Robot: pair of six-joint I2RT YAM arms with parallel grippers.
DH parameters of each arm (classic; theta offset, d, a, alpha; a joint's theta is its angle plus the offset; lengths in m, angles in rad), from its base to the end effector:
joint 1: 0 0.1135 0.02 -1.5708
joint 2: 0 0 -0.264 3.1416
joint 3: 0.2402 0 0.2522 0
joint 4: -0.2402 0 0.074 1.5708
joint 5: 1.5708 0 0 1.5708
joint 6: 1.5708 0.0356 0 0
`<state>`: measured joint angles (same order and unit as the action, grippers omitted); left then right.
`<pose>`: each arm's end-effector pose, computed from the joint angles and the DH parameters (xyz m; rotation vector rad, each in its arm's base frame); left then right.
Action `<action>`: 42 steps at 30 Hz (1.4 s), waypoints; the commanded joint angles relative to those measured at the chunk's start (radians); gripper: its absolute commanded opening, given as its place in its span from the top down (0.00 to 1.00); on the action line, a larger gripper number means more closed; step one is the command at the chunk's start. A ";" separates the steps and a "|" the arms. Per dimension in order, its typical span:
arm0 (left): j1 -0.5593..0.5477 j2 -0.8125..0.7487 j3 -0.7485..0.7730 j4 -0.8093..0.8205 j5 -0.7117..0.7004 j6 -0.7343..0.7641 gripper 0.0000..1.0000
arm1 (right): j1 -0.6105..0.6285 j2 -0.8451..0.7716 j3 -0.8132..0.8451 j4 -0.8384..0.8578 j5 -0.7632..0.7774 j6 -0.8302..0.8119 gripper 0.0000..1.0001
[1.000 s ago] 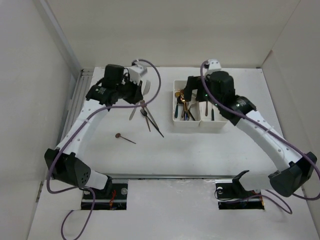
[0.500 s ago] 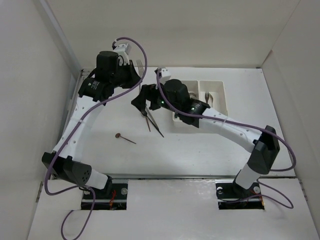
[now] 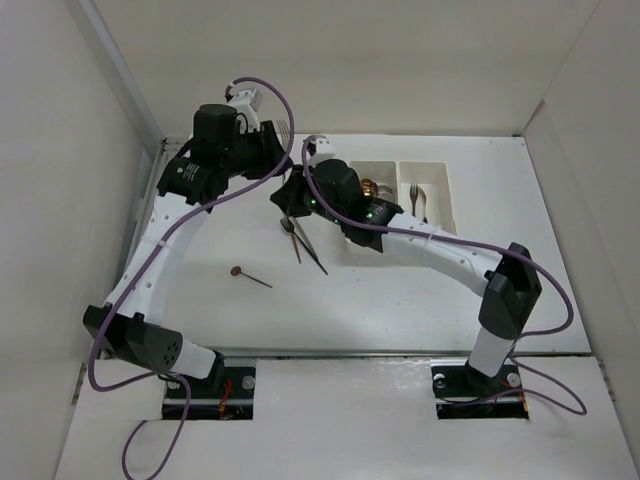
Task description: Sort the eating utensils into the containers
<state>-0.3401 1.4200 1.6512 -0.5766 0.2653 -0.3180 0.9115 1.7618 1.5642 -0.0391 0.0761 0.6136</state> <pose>0.2863 -0.1112 0.4524 0.2052 1.9551 -0.6918 0.2646 0.3371 0.3578 -0.2287 1.9131 0.9946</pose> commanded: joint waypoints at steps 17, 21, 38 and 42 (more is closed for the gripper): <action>0.122 -0.006 -0.053 -0.063 -0.271 0.212 0.00 | -0.558 -0.170 -0.199 -0.458 0.278 -0.408 1.00; 0.122 -0.018 -0.166 -0.052 -0.262 0.235 0.00 | -0.652 -0.062 -0.170 -0.499 0.258 -0.434 1.00; 0.075 0.085 -0.323 0.011 -0.118 0.273 0.10 | -0.652 0.072 -0.015 -0.607 0.332 -0.399 0.39; 0.075 0.132 -0.323 0.011 -0.165 0.273 0.13 | -0.599 -0.050 -0.006 -0.630 0.387 -0.321 0.35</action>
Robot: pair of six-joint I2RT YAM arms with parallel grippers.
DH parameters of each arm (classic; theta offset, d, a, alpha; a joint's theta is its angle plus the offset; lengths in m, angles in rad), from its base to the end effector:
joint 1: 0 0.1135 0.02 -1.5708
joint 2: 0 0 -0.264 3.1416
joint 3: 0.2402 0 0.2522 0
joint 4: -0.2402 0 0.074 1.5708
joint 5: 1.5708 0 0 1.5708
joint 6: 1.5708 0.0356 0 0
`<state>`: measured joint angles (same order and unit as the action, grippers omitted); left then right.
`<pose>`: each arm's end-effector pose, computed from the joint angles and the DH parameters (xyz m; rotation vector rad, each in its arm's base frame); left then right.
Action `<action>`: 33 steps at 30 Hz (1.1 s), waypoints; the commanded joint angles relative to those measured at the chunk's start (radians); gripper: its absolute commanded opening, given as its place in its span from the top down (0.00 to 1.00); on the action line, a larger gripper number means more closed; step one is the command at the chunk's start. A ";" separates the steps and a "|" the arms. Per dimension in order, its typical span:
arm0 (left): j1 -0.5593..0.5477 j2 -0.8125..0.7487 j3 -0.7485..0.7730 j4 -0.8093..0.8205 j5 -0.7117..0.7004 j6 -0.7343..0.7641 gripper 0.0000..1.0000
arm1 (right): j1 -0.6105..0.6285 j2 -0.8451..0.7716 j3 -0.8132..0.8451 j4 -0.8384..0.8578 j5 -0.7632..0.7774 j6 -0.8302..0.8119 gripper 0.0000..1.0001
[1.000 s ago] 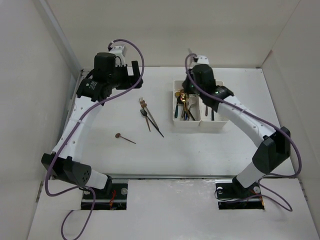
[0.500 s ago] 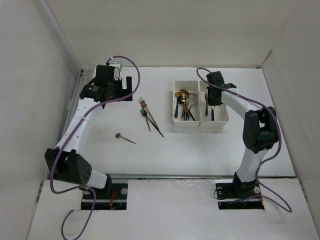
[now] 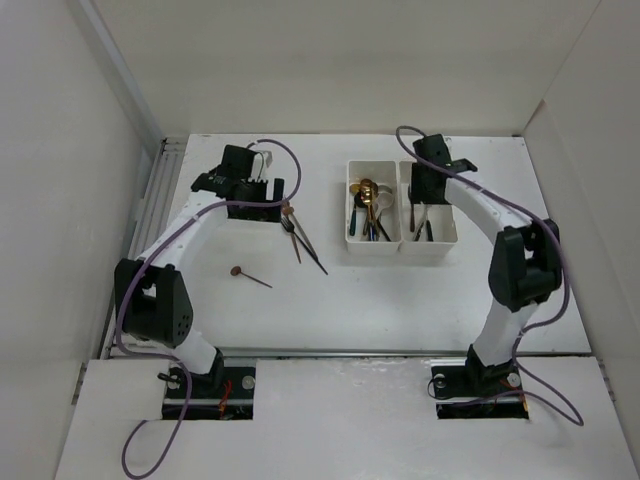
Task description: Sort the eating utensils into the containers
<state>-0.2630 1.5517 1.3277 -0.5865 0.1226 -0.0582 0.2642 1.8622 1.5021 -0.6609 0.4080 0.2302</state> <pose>0.3296 -0.0932 0.3023 0.3031 2.3748 -0.2979 0.3917 0.0913 0.2452 0.1032 2.4972 -0.3283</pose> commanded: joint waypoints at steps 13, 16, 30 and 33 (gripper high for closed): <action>0.543 -0.127 -0.094 0.031 -0.203 -0.178 0.11 | 0.777 0.155 0.311 0.130 -0.225 0.000 0.20; 0.671 -0.127 -0.085 0.022 -0.167 -0.198 0.11 | 0.862 0.313 0.531 0.078 -0.245 -0.051 0.18; 0.737 -0.127 -0.085 0.022 -0.044 -0.180 0.11 | 0.891 0.655 0.733 0.073 -0.192 -0.011 0.19; 0.737 -0.127 -0.085 0.022 -0.035 -0.180 0.11 | 0.891 0.683 0.742 0.073 -0.192 -0.011 0.20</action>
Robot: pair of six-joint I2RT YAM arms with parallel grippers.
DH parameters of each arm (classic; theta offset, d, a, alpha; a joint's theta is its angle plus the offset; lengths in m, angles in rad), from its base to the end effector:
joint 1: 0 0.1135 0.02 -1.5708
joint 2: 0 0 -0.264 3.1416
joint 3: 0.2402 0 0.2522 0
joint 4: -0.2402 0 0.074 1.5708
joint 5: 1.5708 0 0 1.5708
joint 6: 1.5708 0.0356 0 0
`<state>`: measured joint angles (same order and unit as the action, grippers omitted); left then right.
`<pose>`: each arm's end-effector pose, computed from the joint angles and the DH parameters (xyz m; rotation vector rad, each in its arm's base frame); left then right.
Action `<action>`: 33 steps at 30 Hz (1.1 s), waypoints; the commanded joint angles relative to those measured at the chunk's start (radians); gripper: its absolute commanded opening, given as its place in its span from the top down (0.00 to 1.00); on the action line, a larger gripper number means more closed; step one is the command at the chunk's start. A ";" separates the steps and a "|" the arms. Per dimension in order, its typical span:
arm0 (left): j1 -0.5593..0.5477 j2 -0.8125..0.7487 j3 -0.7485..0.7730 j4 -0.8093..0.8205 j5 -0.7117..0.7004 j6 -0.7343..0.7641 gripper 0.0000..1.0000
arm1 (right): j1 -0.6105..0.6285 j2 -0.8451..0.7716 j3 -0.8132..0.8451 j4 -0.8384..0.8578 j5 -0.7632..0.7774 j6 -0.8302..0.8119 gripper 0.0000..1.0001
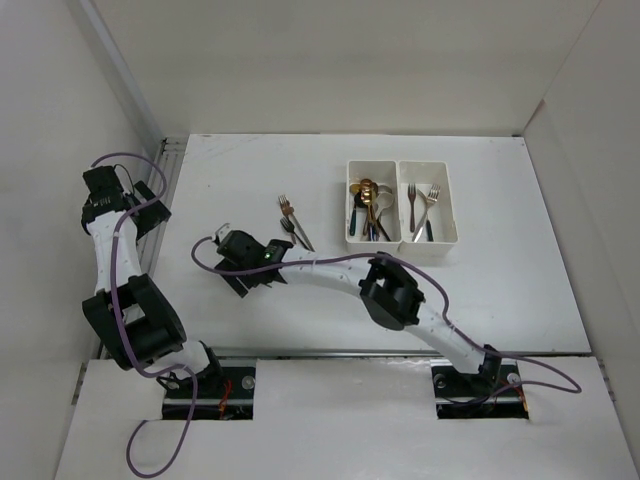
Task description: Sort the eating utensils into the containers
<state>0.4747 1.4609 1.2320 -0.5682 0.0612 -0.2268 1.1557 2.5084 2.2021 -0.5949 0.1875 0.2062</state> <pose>0.2854 0.1442 0.3004 -0.7853 2.2324 0.0473 0.2287 0.5025 0.1676 -1.0632 2.2464 0.3625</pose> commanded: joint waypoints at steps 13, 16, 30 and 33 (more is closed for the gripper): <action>-0.001 -0.027 0.020 0.004 0.045 -0.002 0.11 | 0.009 0.104 0.076 -0.048 0.032 0.022 1.00; -0.001 -0.027 0.020 0.004 0.045 -0.002 0.11 | 0.009 0.037 0.076 -0.019 0.064 0.013 1.00; -0.001 -0.027 0.011 0.004 0.110 0.017 0.11 | -0.172 -0.563 -0.286 0.295 0.527 0.087 1.00; -0.001 -0.027 0.001 0.004 0.141 0.026 0.11 | -0.276 -0.563 -0.307 0.152 0.560 0.163 1.00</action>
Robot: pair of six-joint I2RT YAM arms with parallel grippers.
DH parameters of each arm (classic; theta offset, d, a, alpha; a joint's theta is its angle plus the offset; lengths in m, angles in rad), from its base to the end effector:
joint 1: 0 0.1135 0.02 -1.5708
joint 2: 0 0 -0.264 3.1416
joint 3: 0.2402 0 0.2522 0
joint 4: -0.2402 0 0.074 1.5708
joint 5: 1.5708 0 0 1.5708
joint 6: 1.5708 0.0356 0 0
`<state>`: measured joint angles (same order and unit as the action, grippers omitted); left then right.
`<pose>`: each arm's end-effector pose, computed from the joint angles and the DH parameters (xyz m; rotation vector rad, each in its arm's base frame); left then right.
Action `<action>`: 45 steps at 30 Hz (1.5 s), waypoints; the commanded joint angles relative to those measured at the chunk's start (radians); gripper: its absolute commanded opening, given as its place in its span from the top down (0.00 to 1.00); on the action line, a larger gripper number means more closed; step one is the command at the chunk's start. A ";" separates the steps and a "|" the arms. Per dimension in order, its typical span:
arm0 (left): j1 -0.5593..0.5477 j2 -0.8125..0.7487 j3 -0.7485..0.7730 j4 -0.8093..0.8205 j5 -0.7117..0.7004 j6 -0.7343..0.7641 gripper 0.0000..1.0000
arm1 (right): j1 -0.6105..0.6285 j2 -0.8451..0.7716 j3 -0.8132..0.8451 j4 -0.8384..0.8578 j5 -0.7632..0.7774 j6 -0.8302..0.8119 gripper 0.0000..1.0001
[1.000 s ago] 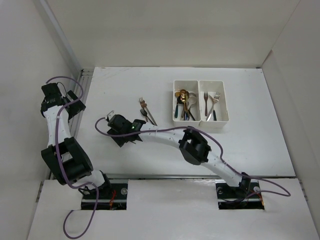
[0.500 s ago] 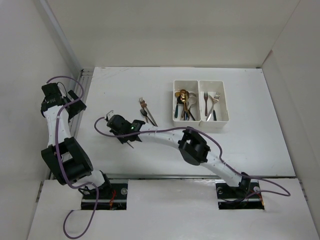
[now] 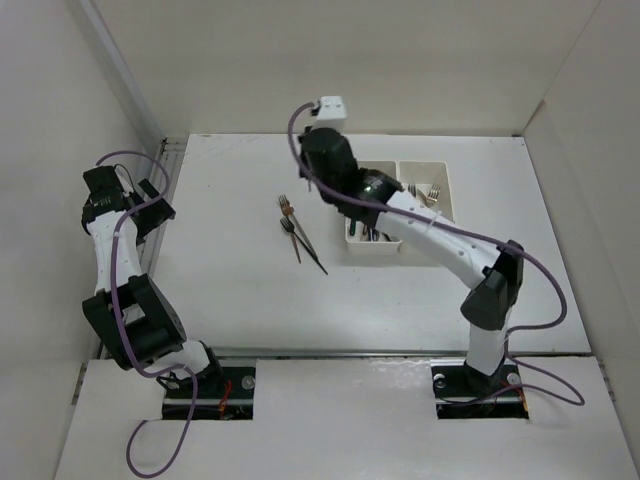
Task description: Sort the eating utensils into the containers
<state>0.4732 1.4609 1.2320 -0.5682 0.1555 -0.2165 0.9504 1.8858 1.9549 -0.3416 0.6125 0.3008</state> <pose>0.2869 0.1407 0.3007 -0.7258 2.2418 -0.0592 0.2732 0.3472 0.4135 -0.1610 1.7977 0.3301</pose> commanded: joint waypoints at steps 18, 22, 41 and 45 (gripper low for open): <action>-0.068 0.005 -0.020 0.013 0.144 0.043 0.20 | -0.322 0.122 -0.275 -0.123 -0.042 0.208 0.77; -0.194 0.039 -0.008 0.004 0.133 0.062 0.18 | -0.322 0.098 -0.263 -0.155 0.016 0.208 0.27; -0.855 0.426 0.196 -0.041 -0.011 0.121 0.25 | -0.133 -0.105 -0.405 -0.281 0.173 0.406 0.22; -0.855 0.457 0.205 -0.050 -0.060 0.121 0.38 | -0.124 -0.155 -0.459 -0.290 0.173 0.438 0.22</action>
<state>-0.3920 1.9247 1.3933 -0.5880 0.1558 -0.0940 0.8295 1.8046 1.5185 -0.6014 0.7567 0.6788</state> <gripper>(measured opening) 0.638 0.775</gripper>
